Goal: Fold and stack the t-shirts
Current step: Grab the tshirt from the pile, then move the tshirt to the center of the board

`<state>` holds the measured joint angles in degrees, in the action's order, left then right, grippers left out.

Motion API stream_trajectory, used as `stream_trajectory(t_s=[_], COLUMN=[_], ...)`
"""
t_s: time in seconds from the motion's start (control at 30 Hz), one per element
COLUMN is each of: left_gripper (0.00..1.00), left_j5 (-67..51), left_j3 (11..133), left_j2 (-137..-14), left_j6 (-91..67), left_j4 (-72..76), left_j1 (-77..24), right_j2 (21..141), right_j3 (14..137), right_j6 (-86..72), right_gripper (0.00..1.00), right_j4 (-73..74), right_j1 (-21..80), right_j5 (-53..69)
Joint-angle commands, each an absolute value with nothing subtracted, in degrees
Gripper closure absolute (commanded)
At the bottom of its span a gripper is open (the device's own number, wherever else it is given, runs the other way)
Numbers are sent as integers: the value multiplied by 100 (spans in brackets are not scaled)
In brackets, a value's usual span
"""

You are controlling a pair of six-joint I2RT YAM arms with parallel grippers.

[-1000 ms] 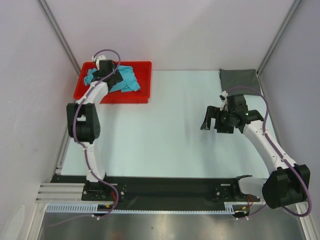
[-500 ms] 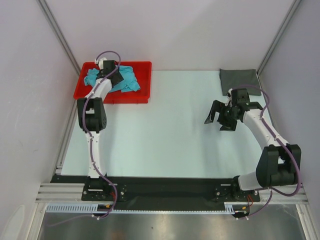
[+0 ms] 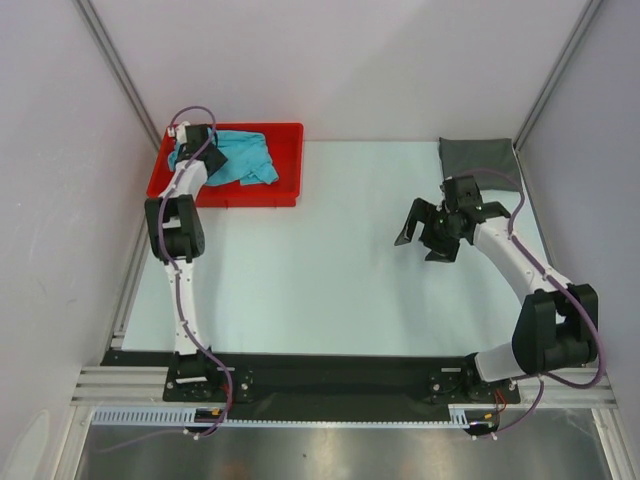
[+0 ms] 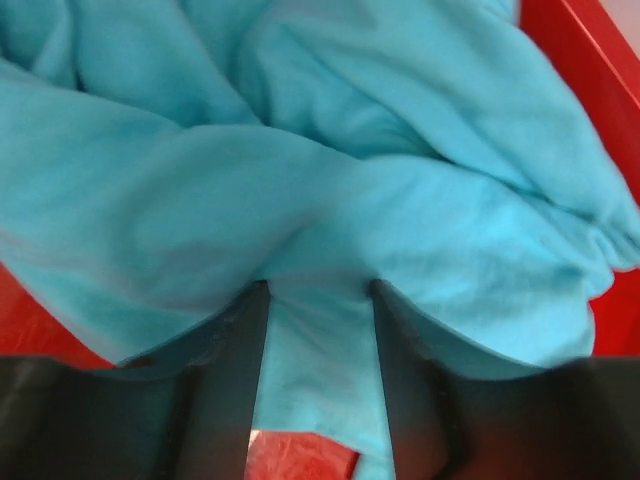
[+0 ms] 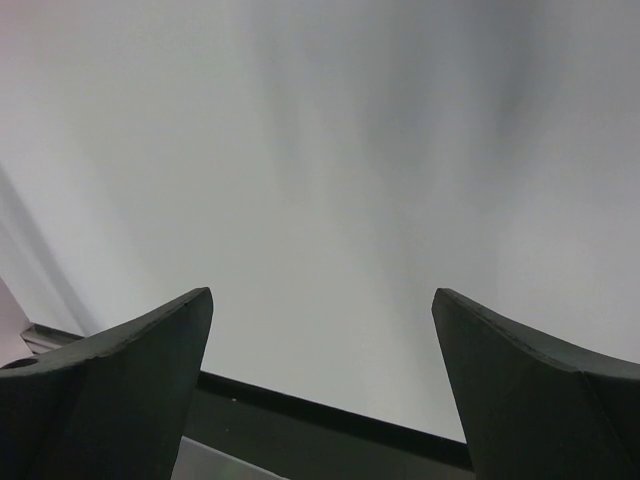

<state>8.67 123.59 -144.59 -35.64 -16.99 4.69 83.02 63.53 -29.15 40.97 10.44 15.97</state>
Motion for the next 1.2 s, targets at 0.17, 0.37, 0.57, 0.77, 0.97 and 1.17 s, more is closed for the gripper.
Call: stream_trajectory(t_s=[0.17,0.37,0.57,0.77,0.97,1.17], left_gripper=[95,100,100,100,100,58], left_j5=[299,-166,-737,-1257,-992,-440], left_j3=[13156,12938,12964,12562,10365,8142], left_j2=[-14555,-13300,-11937,-10280,-8439,-7068], left_j6=[-3928,-4244,-4579,-4087,-3736,-3367], left_j4=[-1651,-1574,-1740,-2205,-2136,-2838], left_j1=[501,185,70,-438,-1177,-1222], right_j2=[7401,6918,6496,6363,6249,6231], right_j3=[6152,6188,6056,5950,5635,5230], right_j6=[-2823,-2400,-2101,-2048,-2206,-2373], right_gripper=[0,0,0,0,0,0], right_j4=[4420,4614,4702,4597,4307,4043], right_j1=[1107,1107,1090,1072,1090,1213], right_j5=[1511,1520,1731,1985,2276,2408])
